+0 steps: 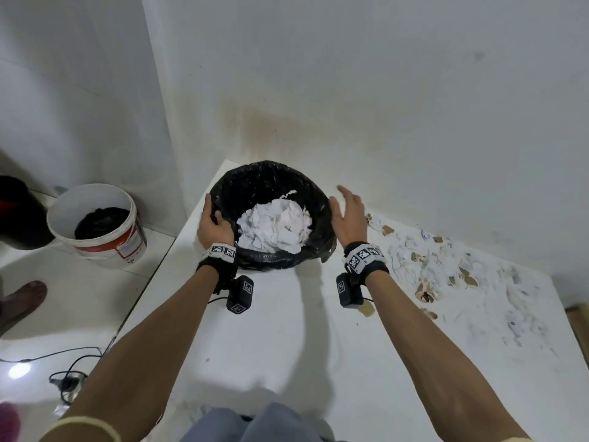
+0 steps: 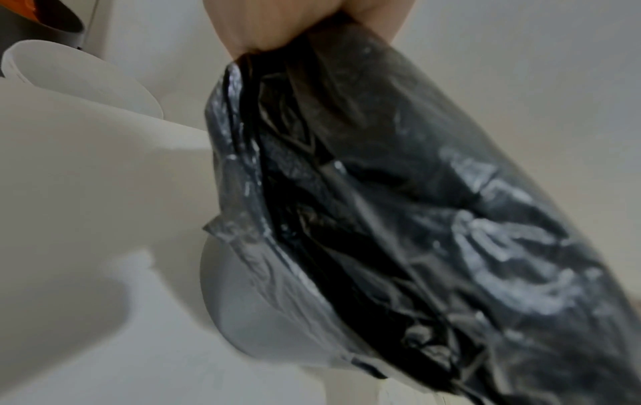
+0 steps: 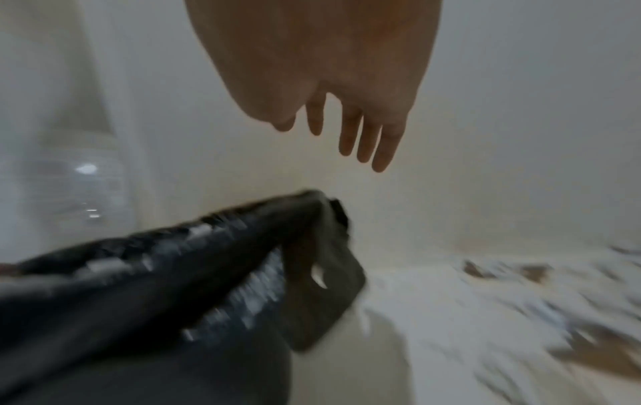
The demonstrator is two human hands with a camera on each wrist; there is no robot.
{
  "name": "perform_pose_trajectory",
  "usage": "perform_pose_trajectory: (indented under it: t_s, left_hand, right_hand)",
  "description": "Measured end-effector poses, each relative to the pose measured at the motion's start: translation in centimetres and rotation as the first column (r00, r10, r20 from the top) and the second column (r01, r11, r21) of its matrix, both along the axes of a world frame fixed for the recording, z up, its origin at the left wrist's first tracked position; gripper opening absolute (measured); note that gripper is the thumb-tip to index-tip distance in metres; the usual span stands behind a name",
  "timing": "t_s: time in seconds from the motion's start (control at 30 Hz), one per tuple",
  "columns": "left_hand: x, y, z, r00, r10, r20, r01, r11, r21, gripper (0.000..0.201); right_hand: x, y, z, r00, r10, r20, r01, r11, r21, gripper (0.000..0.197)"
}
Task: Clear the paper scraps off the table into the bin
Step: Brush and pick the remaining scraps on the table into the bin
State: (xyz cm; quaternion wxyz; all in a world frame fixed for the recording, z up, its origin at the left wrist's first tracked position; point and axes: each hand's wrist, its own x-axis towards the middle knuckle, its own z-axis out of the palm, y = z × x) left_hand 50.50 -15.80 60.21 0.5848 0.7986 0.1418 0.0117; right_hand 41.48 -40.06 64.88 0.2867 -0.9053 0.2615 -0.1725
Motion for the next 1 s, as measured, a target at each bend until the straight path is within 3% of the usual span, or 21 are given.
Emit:
perform_pose_trajectory:
  t_s: [0.07,0.13,0.27,0.37,0.43,0.57,0.7,0.77,0.93,1.0]
  left_hand:
    - [0.3,0.8,0.4,1.0,0.0,0.005,-0.001,1.0,0.012,0.049]
    - [0.5,1.5,0.7,1.0,-0.026,0.01,0.026,0.999,0.044,0.048]
    - [0.8,2.4,0.6,0.999,-0.053,-0.01,0.053,0.995,0.086,0.047]
    - [0.9,2.4,0.4,0.997,-0.078,-0.001,0.077,0.993,0.09,0.048]
    - [1.0,2.4,0.1,0.997,-0.072,0.014,0.071,0.993,0.091,0.048]
    - [0.9,2.1,0.1,0.999,-0.047,0.002,0.046,0.991,0.122,0.046]
    - [0.8,2.0,-0.3,0.999,-0.036,0.005,0.035,0.99,0.137,0.046]
    - [0.8,2.0,-0.2,0.999,-0.037,0.004,0.036,0.99,0.136,0.046]
    - [1.1,2.1,-0.7,0.999,-0.043,0.029,0.039,0.99,0.137,0.047]
    - [1.1,2.1,-0.9,0.999,-0.03,0.035,0.026,0.993,0.119,0.047]
  right_hand:
    - [-2.7,-1.4,-3.0,0.99,-0.137,-0.025,0.138,0.989,0.051,0.046]
    - [-5.6,-2.1,-6.8,0.964,-0.177,-0.201,0.199,0.976,0.094,0.055]
    - [-10.7,-0.8,-13.3,0.798,-0.082,-0.597,0.211,0.966,0.149,0.089]
    - [-13.0,1.5,-16.4,0.694,-0.014,-0.719,0.216,0.957,0.191,0.103]
    - [-13.4,3.0,-18.1,0.692,0.044,-0.72,0.146,0.969,0.2,0.1]
    - [-13.6,5.7,-19.8,0.811,0.148,-0.566,-0.062,0.984,0.168,0.107]
    - [-14.8,8.5,-19.2,0.877,0.151,-0.456,-0.075,0.981,0.18,0.04]
    - [-15.7,9.0,-19.4,0.926,0.113,-0.361,-0.041,0.978,0.203,0.023]
    - [-16.1,6.7,-17.6,0.903,0.137,-0.408,-0.095,0.988,0.121,0.026]
    - [-15.8,4.8,-16.7,0.891,0.065,-0.449,-0.038,0.997,0.069,0.026]
